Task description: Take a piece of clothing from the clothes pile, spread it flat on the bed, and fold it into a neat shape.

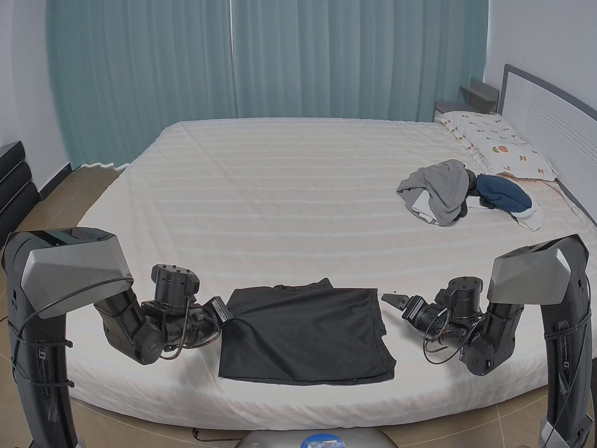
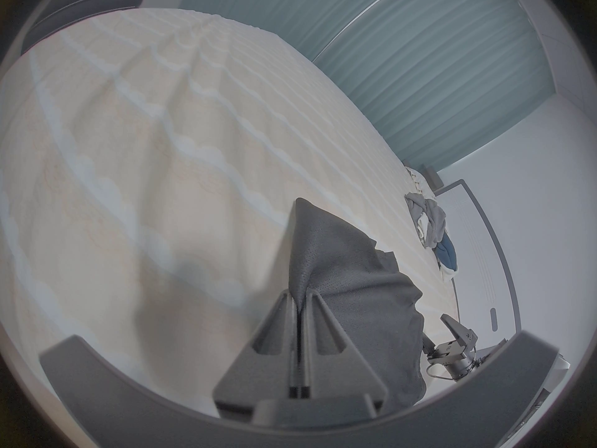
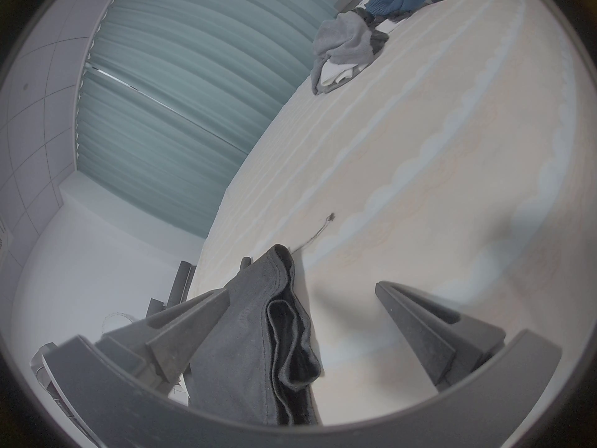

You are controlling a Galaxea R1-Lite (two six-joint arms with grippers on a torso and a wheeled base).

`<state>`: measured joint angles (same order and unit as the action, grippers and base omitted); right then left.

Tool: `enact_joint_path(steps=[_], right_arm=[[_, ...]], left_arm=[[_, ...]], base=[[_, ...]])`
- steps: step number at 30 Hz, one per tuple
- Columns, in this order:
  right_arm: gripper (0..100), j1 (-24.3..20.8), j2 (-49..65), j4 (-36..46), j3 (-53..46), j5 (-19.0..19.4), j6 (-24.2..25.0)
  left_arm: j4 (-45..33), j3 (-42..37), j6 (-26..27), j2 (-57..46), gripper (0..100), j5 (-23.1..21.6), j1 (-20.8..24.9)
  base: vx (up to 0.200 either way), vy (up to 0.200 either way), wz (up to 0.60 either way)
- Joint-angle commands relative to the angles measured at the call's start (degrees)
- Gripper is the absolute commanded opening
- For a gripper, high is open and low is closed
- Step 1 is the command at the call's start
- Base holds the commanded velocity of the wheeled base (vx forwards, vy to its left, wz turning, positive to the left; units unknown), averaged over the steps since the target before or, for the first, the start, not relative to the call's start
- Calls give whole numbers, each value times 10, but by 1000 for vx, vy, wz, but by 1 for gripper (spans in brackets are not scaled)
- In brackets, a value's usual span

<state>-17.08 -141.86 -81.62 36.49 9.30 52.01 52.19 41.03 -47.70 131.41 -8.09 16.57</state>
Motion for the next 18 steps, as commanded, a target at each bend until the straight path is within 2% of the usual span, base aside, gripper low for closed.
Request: enact_joint_path(steps=[1,9,18], right_arm=[[100,-1,-2,0,0,0,0],[100,-1,-2,0,0,0,0],[100,-1,-3,-1,0,0,-1]], left_arm=[[0,0,0,1,0,0,0],[-1,-2,0,-1,0,1,1],[-6,-11,1,-1,0,1,10]], base=[[0,200,0],[0,200,0],[0,0,0]])
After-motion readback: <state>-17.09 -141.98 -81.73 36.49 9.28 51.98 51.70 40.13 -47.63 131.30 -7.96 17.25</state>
